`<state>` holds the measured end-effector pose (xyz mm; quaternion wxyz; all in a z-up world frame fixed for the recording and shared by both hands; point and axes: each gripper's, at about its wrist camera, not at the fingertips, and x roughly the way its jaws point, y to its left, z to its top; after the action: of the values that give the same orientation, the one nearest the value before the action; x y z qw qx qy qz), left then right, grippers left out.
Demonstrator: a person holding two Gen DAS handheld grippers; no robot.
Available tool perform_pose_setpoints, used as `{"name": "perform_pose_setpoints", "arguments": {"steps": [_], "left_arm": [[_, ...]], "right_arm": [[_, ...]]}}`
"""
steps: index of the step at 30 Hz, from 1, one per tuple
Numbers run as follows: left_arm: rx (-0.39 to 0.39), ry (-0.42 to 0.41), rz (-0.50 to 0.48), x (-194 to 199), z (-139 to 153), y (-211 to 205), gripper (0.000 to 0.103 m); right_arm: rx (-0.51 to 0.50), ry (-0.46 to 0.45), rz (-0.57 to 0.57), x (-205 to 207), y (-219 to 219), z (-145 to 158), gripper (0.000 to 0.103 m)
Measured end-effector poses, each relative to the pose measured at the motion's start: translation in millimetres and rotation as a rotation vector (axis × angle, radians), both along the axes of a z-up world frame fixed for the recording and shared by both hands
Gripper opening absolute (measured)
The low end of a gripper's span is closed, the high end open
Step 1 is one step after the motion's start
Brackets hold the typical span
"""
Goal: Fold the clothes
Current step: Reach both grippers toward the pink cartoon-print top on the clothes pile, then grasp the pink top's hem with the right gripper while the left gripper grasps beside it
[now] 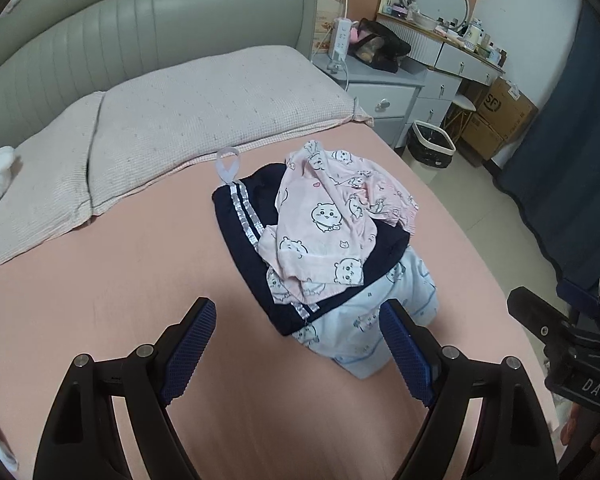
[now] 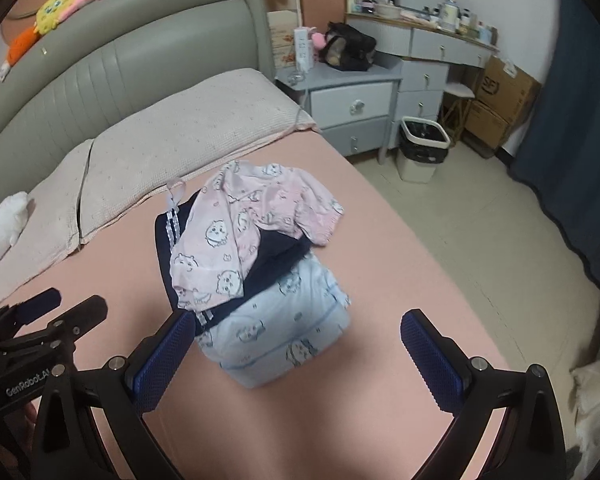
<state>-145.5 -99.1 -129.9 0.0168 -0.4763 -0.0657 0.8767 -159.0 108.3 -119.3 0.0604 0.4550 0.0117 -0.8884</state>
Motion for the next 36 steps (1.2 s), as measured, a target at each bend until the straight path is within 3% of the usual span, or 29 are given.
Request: {"name": "perform_pose_setpoints", "arguments": {"steps": [10, 15, 19, 23, 25, 26, 28, 34, 36], "left_arm": [[0.194, 0.006, -0.156, -81, -51, -1, 0.084], [0.166, -0.018, -0.215, -122, -78, 12, 0.084], [0.123, -0.057, -0.254, -147, -109, 22, 0.084], [0.102, -0.065, -0.262, -153, -134, 24, 0.084], [0.084, -0.038, -0.270, -150, -137, 25, 0.084], [0.066, -0.030, -0.281, -148, -138, 27, 0.084], [0.038, -0.031, -0.299, -147, -142, 30, 0.084], [0.081, -0.006, -0.282, -147, -146, 25, 0.080], [0.087, 0.011, -0.282, -146, -145, 24, 0.074]], "right_arm": [[-0.073, 0.029, 0.081, -85, -12, -49, 0.102], [-0.226, -0.033, 0.023, -126, 8, -88, 0.100], [-0.282, -0.073, -0.016, -151, 12, -113, 0.086], [-0.329, -0.102, -0.030, -174, 7, -132, 0.086], [-0.298, -0.101, -0.030, -183, 0, -137, 0.082], [-0.273, -0.101, -0.028, -187, -4, -139, 0.075], [-0.229, -0.108, -0.021, -193, -14, -143, 0.069], [-0.195, -0.123, 0.015, -203, -27, -154, 0.068], [-0.201, -0.120, 0.021, -204, -28, -155, 0.051]]}}
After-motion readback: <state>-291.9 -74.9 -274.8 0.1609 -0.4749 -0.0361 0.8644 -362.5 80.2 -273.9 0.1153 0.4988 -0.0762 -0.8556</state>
